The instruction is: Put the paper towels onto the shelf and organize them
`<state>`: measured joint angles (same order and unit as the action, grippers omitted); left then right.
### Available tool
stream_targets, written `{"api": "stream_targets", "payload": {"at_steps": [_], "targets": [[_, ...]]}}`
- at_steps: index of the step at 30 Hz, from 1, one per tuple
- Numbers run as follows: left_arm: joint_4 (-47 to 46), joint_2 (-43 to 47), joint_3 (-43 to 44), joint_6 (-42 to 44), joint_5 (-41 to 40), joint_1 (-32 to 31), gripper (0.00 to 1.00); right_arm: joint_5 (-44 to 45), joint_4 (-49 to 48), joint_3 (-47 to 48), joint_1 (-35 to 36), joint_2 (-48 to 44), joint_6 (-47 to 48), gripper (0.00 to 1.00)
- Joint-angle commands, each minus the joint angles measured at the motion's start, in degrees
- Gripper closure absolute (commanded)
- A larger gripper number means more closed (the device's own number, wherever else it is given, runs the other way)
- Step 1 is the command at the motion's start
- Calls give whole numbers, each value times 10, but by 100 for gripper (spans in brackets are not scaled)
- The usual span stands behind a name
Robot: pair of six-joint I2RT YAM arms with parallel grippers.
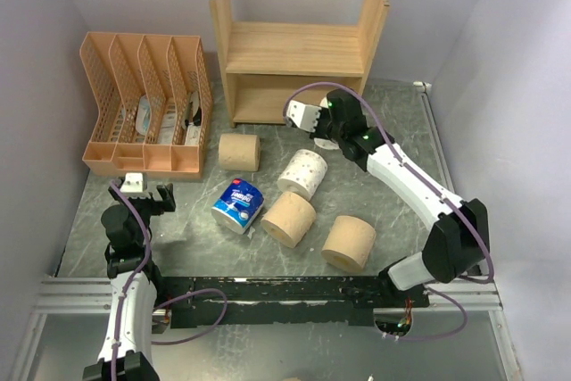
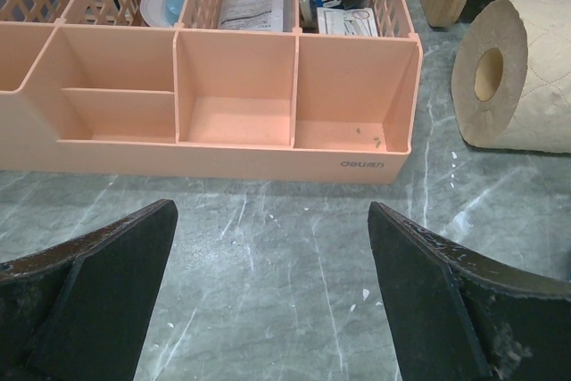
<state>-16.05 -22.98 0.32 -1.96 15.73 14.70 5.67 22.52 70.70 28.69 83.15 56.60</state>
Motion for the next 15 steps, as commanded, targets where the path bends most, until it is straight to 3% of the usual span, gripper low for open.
{"api": "stream_targets", "payload": {"at_steps": [1,15], "targets": [[-15,7,-40,2,17,10,0,22,-177,10,10,24,26,100],[-15,8,-39,2,21,12,0,19,-366,-17,2,130,95,100]]}}
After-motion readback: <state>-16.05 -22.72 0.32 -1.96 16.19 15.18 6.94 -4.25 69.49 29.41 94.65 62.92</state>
